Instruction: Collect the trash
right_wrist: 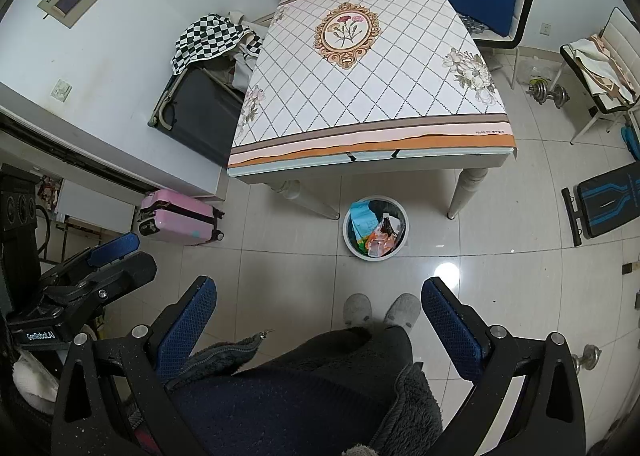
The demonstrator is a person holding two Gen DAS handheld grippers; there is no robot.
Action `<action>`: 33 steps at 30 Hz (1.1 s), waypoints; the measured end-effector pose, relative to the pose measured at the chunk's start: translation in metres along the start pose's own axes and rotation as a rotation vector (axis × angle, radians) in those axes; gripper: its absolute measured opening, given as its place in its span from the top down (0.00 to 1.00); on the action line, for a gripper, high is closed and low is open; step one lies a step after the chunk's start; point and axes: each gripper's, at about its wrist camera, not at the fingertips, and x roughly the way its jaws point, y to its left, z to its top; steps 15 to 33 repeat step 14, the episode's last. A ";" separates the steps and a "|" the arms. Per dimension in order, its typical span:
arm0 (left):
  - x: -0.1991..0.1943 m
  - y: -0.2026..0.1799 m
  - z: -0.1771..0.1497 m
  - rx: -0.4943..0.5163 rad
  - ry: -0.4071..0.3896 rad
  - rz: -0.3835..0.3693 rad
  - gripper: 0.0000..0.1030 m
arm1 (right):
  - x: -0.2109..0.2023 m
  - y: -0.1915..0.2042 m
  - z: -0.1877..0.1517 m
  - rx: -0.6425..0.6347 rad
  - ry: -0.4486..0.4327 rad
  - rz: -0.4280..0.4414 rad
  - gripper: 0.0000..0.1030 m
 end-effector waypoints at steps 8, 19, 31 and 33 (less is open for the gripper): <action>-0.001 0.000 0.001 0.000 0.000 0.000 0.00 | 0.000 0.000 0.000 -0.001 0.000 0.001 0.00; -0.002 -0.004 0.006 -0.003 -0.002 -0.003 0.00 | 0.001 0.002 0.000 0.001 0.001 0.004 0.00; -0.002 -0.004 0.006 -0.003 -0.002 -0.003 0.00 | 0.001 0.002 0.000 0.001 0.001 0.004 0.00; -0.002 -0.004 0.006 -0.003 -0.002 -0.003 0.00 | 0.001 0.002 0.000 0.001 0.001 0.004 0.00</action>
